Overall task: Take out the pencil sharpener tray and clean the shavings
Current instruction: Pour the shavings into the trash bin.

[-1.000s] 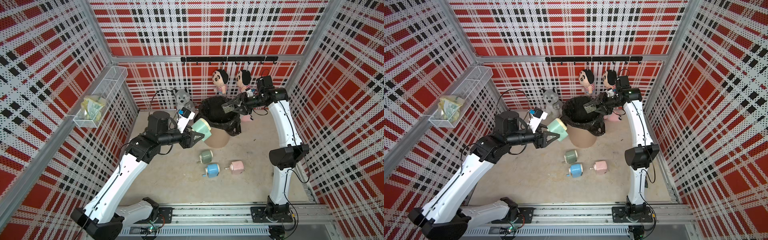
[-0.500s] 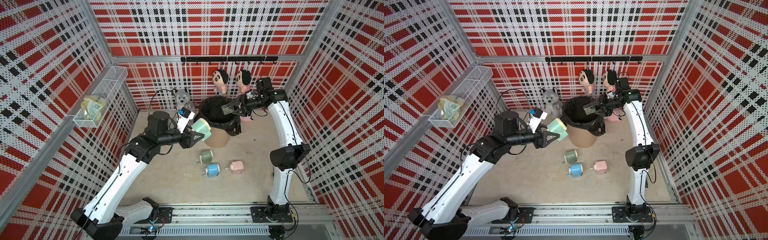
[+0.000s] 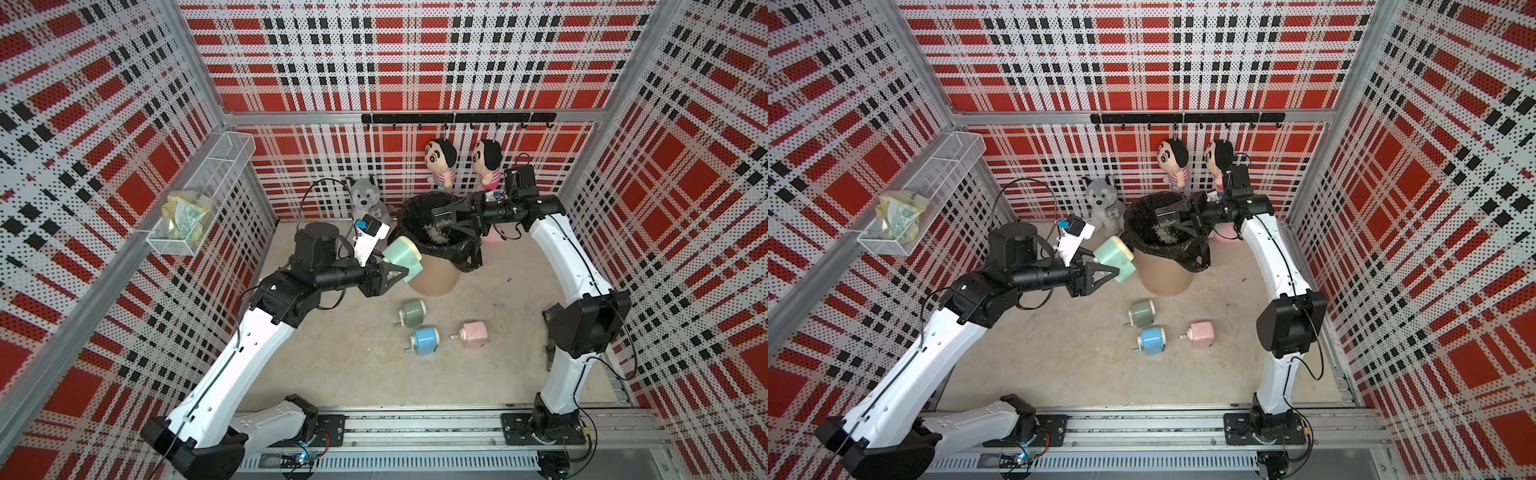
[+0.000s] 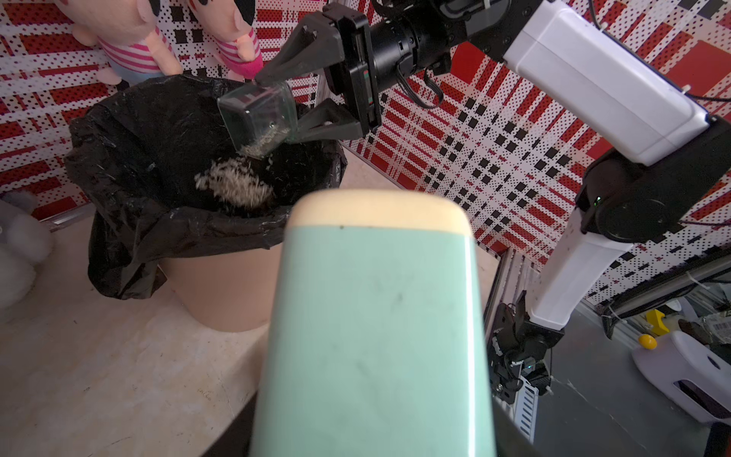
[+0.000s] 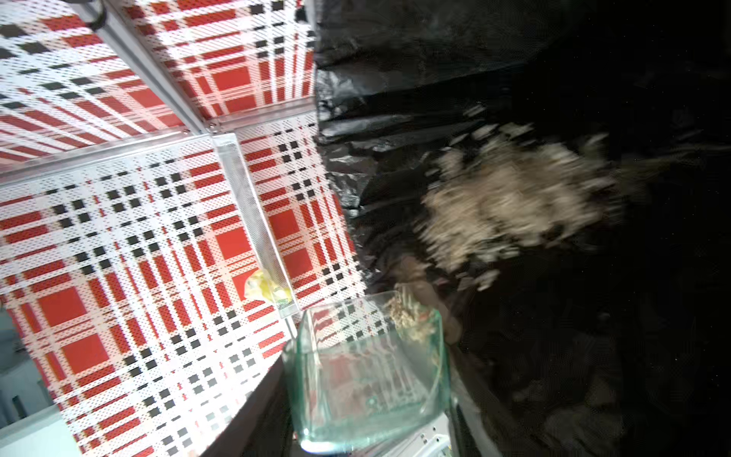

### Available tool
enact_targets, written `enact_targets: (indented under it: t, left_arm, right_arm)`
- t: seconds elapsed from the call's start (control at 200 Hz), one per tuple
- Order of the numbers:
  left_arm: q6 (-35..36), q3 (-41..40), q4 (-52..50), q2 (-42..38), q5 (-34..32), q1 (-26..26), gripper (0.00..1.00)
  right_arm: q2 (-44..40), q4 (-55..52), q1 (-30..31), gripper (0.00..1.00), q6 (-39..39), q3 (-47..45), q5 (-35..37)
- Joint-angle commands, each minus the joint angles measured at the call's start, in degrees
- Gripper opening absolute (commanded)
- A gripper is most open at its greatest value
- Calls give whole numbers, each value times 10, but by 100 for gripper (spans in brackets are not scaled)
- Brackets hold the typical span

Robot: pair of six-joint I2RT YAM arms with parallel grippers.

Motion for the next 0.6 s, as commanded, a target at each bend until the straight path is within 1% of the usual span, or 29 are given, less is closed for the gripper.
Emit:
enact_targets:
  t: [0.0, 0.055, 0.135, 0.245, 0.276, 0.341, 0.386, 0.496, 0.546, 0.596]
  left_arm:
    - [-1, -3, 24, -14, -1, -1, 50]
    - [-1, -1, 25, -14, -1, 0, 50]
    - [-2, -1, 24, -14, -1, 2, 50]
    - [-2, -3, 24, -14, -3, 2, 50]
    - [-3, -4, 25, -14, -4, 2, 50]
    - [-3, -4, 26, -15, -5, 2, 50]
    - [-4, -4, 26, -14, -8, 3, 50]
    - [-5, -2, 22, -10, -27, 2, 50]
    - [-6, -1, 21, -7, -37, 2, 50]
    - [-6, 0, 17, -3, -54, 3, 50]
  right_arm:
    - [-33, 139, 6, 48, 89, -17, 2]
    - [-34, 139, 6, 48, 86, -10, 13]
    - [-24, 104, 6, 48, 61, 10, 13]
    - [-26, 117, 6, 48, 52, 15, 18]
    - [-25, 107, 6, 49, 31, 30, 25]
    - [-13, 43, 5, 50, -26, 58, 39]
    - [-18, 61, 5, 50, -31, 33, 36]
    - [-63, 164, 3, 50, -7, -67, 49]
    - [-65, 157, 3, 50, -23, -72, 58]
    - [-63, 141, 2, 50, -55, -66, 73]
